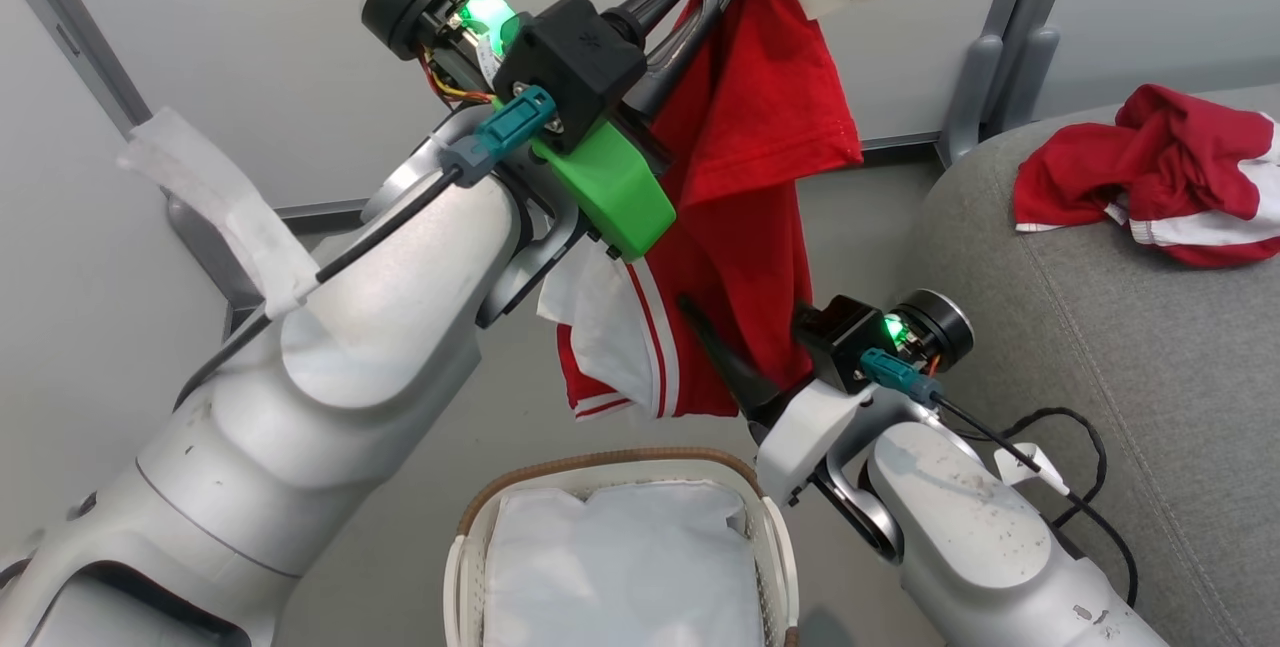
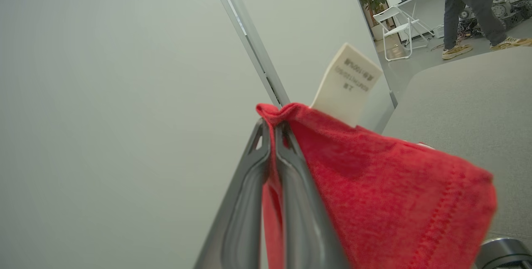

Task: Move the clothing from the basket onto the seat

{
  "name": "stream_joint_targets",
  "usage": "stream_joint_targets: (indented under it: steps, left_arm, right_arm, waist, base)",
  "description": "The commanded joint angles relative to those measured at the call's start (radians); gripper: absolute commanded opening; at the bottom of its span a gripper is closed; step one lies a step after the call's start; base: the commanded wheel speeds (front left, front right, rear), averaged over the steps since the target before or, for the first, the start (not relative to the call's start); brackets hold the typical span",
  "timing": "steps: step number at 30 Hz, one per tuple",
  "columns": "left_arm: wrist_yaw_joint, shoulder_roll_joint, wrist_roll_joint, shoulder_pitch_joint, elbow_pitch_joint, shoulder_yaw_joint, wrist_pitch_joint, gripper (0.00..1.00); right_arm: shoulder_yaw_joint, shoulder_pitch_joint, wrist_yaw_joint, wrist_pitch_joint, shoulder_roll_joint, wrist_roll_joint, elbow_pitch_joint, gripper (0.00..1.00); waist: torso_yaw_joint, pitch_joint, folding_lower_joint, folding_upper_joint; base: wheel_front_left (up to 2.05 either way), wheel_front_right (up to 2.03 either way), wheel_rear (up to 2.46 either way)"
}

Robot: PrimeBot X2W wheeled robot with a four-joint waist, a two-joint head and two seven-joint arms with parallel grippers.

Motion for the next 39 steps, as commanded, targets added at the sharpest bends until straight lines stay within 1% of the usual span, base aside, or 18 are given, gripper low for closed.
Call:
stream_joint_targets:
  steps: [1, 5, 12, 13, 14, 15, 16, 17, 24, 32, 39]
  left_arm:
    - [-0.002, 0.005, -0.011, -0.003, -0.005, 0.002, 0.002, 0.00]
    - [0.005, 0.019, -0.035, 0.029, 0.002, 0.015, -0.004, 0.00]
    - [0.016, 0.034, -0.081, 0.118, 0.035, 0.030, -0.049, 0.00]
    - [0.018, 0.034, -0.087, 0.131, 0.042, 0.032, -0.055, 0.09]
    - [0.021, 0.033, -0.094, 0.151, 0.052, 0.034, -0.063, 0.34]
    - [0.024, 0.032, -0.097, 0.165, 0.061, 0.036, -0.070, 0.55]
    - [0.025, 0.033, -0.101, 0.184, 0.073, 0.037, -0.078, 0.90]
    - [0.026, 0.033, -0.103, 0.198, 0.083, 0.039, -0.084, 1.00]
    - [0.035, 0.010, -0.120, 0.322, 0.155, 0.069, -0.115, 1.00]
    - [0.020, -0.035, -0.061, 0.484, 0.103, 0.155, -0.116, 1.00]
    - [0.007, -0.081, -0.002, 0.601, 0.077, 0.212, -0.116, 1.00]
  right_arm:
    - [0.007, -0.014, -0.001, -0.002, -0.004, 0.010, 0.008, 0.00]
    - [0.011, -0.021, -0.001, -0.002, -0.004, 0.028, -0.001, 0.00]
    - [-0.014, 0.003, -0.001, -0.002, -0.004, 0.034, -0.043, 0.00]
    - [-0.019, 0.007, -0.001, -0.002, -0.004, 0.033, -0.049, 0.00]
    - [-0.025, 0.011, -0.001, -0.002, -0.004, 0.031, -0.057, 0.00]
    - [-0.030, 0.014, -0.001, -0.002, -0.004, 0.030, -0.063, 0.00]
    - [-0.036, 0.020, -0.001, -0.002, -0.004, 0.027, -0.070, 0.00]
    - [-0.041, 0.025, -0.001, -0.002, -0.004, 0.027, -0.075, 0.00]
    - [-0.101, 0.052, -0.001, -0.002, -0.004, 0.017, -0.128, 0.00]
    - [-0.183, 0.083, -0.001, -0.002, -0.004, -0.014, -0.176, 0.00]
    - [-0.242, 0.116, -0.001, -0.002, -0.004, -0.035, -0.193, 0.00]
  waist:
    - [0.003, 0.004, 0.0001, 0.0000]
    - [0.004, 0.011, 0.0001, 0.0000]
    - [-0.002, 0.025, 0.0001, 0.0000]
    - [-0.003, 0.027, 0.0001, 0.0000]
    - [-0.004, 0.028, 0.0001, 0.0000]
    - [-0.006, 0.030, 0.0001, 0.0000]
    - [-0.007, 0.031, 0.0001, 0.0000]
    - [-0.008, 0.033, 0.0001, 0.0000]
    - [-0.012, 0.044, 0.0001, 0.0000]
    - [-0.010, 0.056, 0.0001, 0.0000]
    - [-0.006, 0.058, 0.0001, 0.0000]
  base:
    - [0.00, 0.00, 0.00]
    - [0.00, 0.00, 0.00]
    - [0.00, 0.00, 0.00]
    - [0.00, 0.00, 0.00]
    - [0.00, 0.00, 0.00]
    - [0.00, 0.00, 0.00]
    - [0.00, 0.00, 0.00]
    - [0.00, 0.00, 0.00]
    - [0.00, 0.00, 0.00]
    - [0.00, 0.00, 0.00]
    - [0.00, 0.00, 0.00]
